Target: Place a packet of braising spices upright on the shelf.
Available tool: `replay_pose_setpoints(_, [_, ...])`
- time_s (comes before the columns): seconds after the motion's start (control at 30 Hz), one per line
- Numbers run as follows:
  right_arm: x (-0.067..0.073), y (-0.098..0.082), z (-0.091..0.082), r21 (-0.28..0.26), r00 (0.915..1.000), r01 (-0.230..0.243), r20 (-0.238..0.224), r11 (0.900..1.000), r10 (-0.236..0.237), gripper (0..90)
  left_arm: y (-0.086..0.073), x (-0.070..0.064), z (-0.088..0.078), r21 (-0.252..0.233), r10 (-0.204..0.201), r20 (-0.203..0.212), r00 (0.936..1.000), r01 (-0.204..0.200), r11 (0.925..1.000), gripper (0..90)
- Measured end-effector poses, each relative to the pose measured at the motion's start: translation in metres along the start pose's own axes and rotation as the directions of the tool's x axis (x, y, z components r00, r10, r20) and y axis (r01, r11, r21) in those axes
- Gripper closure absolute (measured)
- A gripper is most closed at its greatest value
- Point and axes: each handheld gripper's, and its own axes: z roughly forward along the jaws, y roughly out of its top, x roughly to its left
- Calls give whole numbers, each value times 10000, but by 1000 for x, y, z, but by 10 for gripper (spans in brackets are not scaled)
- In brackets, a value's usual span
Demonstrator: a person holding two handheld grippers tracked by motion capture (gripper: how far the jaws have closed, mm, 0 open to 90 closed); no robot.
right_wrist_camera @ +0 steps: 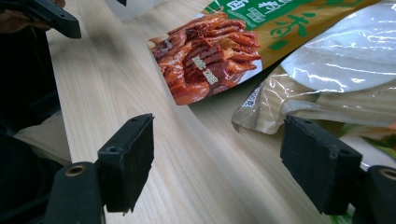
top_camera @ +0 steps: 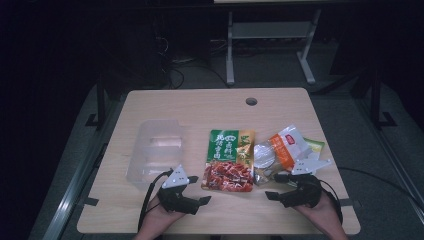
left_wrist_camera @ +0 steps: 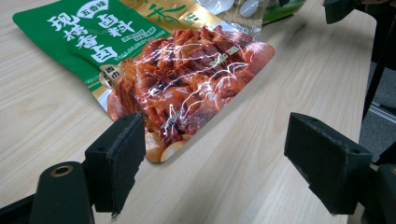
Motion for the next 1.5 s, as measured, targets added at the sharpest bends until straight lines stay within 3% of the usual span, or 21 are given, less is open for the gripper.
replay_pose_setpoints(0.37, [3, 11, 1, -102, 9999, 131, 23, 9999, -130, 250, -1, -3, 2, 16, 192, 37, 9998, -192, 9998, 206])
replay_pose_setpoints(0.5, [4, 25, 0, -217, 9996, 219, 157, 9995, -216, 249, 0, -2, 0, -83, 170, 16, 9999, -170, 9998, 207])
replay_pose_setpoints(0.87, [-5, 69, 14, 313, 9994, 296, 149, 9991, -301, 252, 1, -1, 4, -60, 181, 62, 9998, -180, 9998, 208])
replay_pose_setpoints(0.93, [-9, 84, 20, 528, 9995, 286, 148, 9982, -294, 254, 2, 0, 3, -62, 203, 64, 9998, -202, 9998, 208])
replay_pose_setpoints(1.17, [-24, 111, 31, 913, 9992, 149, 353, 9957, -182, 265, 4, 1, 1, -177, 158, 45, 9999, -157, 9997, 212])
replay_pose_setpoints(1.2, [-32, 120, 34, 951, 9994, -1, 353, 9955, -33, 269, 4, 1, 1, -174, 141, 50, 9999, -140, 9998, 212])
replay_pose_setpoints(1.37, [-45, 137, 44, 1260, 9979, -338, 589, 9915, 265, 272, 5, 2, 1, -103, 280, 68, 9996, -280, 9996, 213])
replay_pose_setpoints(1.5, [-54, 149, 52, 1513, 9970, -452, 689, 9875, 351, 277, 5, 2, 3, -112, 164, 127, 9998, -162, 9998, 212])
